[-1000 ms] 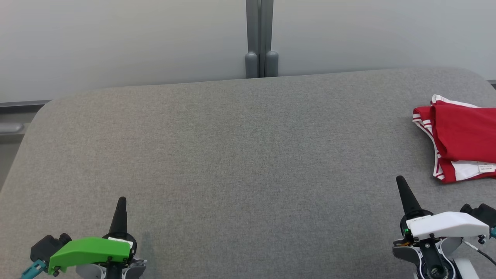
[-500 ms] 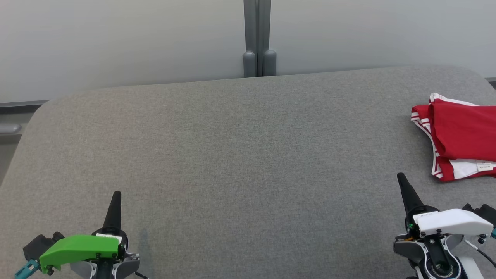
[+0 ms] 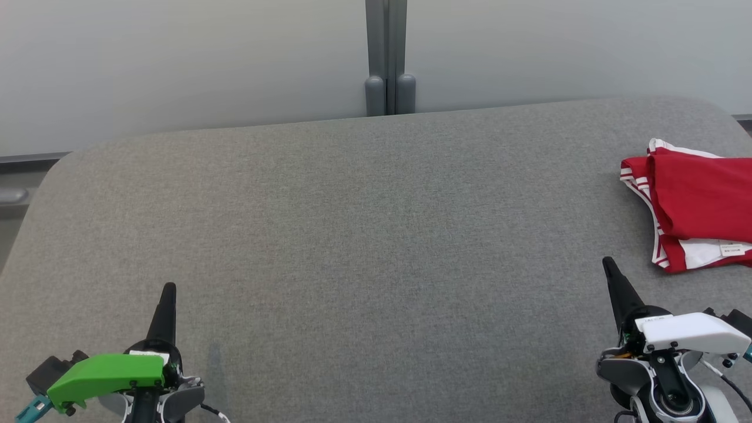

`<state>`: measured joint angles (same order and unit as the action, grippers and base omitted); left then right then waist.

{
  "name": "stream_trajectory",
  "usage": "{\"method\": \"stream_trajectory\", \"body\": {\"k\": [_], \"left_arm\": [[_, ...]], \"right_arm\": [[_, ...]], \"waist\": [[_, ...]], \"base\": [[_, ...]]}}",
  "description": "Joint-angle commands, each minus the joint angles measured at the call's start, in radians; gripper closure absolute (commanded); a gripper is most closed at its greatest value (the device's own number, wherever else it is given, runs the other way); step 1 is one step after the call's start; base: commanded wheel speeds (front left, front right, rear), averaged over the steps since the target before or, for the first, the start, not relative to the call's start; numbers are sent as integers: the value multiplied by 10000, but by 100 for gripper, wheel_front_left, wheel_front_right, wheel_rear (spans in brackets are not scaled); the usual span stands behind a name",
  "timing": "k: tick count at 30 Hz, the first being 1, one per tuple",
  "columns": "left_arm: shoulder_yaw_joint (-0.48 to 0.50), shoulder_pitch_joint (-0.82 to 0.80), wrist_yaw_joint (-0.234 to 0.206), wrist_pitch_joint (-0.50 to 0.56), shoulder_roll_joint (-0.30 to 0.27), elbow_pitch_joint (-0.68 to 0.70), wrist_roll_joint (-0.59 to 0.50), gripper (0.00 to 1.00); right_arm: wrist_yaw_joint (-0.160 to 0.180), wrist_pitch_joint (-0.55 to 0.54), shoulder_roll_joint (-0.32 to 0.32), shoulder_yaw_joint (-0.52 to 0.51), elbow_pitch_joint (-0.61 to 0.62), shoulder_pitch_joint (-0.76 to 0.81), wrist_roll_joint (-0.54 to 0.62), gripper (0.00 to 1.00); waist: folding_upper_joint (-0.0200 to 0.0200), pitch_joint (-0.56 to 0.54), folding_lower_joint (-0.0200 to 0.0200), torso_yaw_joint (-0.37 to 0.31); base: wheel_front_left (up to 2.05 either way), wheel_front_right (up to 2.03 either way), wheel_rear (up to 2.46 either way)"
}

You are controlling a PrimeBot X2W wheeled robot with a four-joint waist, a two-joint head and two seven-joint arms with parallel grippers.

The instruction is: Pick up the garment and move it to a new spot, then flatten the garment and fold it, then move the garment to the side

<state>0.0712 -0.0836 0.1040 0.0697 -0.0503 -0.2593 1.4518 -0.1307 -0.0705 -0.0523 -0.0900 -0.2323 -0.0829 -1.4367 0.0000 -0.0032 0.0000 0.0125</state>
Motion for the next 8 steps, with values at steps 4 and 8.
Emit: {"method": "stream_trajectory", "body": {"k": [4, 8], "left_arm": [[149, -243, 107, 112, -10, 89, 405, 100], [211, -234, 144, 193, -8, 104, 668, 100]], "right_arm": [[-2, -109, -50, -69, -22, -168, -453, 100], [-1, -174, -49, -95, -45, -211, -747, 100]], "waist": [[0, 12, 0, -22], [0, 21, 0, -42]], "base": [[0, 0, 0], [0, 0, 0]]}}
